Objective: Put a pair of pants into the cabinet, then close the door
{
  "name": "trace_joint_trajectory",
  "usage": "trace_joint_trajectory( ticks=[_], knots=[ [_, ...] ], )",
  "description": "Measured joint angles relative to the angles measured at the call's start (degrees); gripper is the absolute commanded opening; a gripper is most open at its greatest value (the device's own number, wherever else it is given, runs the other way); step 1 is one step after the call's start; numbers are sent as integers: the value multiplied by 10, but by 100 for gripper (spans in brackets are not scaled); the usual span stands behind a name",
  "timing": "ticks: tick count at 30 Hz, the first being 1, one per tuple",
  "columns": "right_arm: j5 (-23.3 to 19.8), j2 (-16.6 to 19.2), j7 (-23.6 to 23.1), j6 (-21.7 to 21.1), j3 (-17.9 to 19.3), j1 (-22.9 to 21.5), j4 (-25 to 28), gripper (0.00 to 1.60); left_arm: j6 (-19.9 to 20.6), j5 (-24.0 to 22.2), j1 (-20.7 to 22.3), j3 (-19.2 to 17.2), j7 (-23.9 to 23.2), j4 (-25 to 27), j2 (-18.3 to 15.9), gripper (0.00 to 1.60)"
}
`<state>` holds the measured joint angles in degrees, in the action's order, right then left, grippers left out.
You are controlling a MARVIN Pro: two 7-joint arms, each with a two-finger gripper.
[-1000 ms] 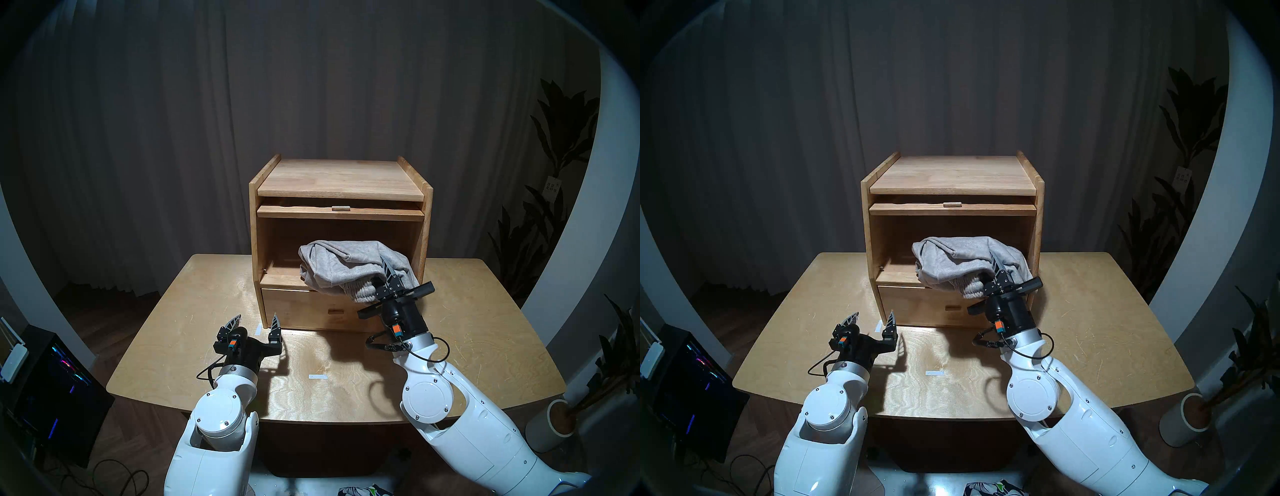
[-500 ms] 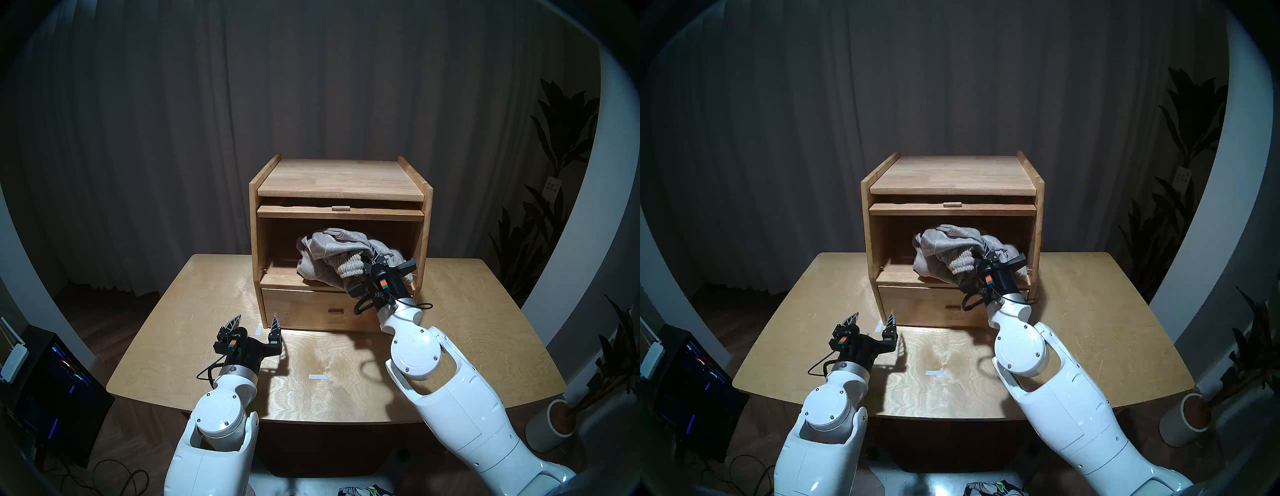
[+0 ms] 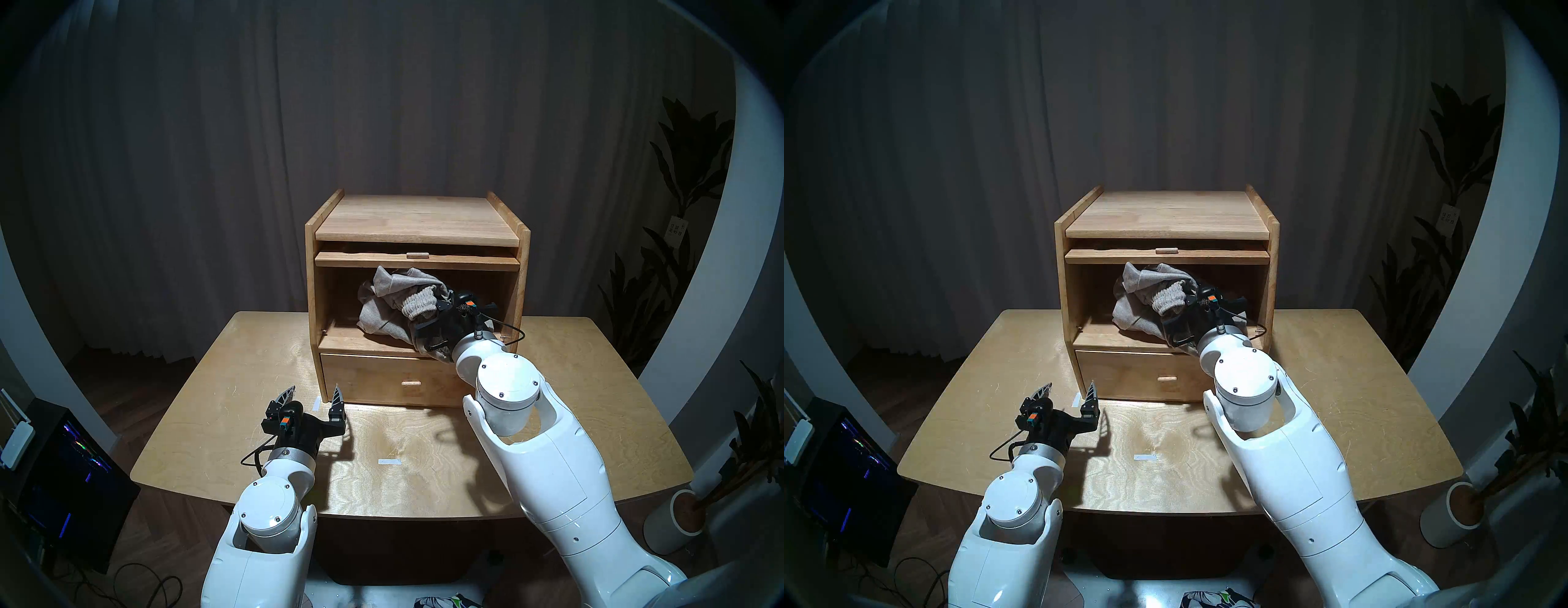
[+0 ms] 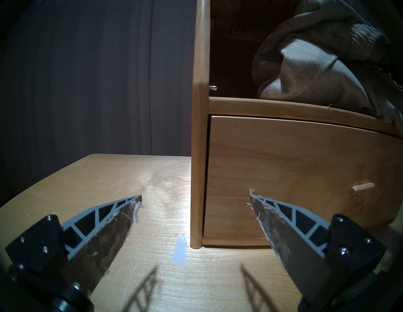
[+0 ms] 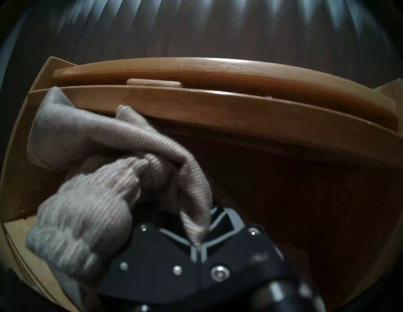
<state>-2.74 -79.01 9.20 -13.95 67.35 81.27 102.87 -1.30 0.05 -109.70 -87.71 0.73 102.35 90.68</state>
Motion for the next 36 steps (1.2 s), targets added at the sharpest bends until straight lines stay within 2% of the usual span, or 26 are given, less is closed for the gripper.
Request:
trace_joint_trajectory(
  ticks=[4, 10, 18, 34, 35, 36],
  knots=[
    [27, -8, 31, 39, -16, 0, -26, 0, 0, 0, 0, 0, 0, 0, 0, 160],
    [42, -26, 64, 92, -25, -12, -78, 0, 0, 0, 0, 0, 0, 0, 0, 160],
    [59, -54, 95, 156, -23, -54, -167, 0, 0, 0, 0, 0, 0, 0, 0, 160],
    [123, -93, 73, 196, 11, -154, -322, 0, 0, 0, 0, 0, 0, 0, 0, 160],
    [125, -93, 73, 198, 11, -158, -327, 60, 0, 0, 0, 0, 0, 0, 0, 160],
    [127, -94, 73, 201, 11, -164, -335, 94, 0, 0, 0, 0, 0, 0, 0, 160]
  ],
)
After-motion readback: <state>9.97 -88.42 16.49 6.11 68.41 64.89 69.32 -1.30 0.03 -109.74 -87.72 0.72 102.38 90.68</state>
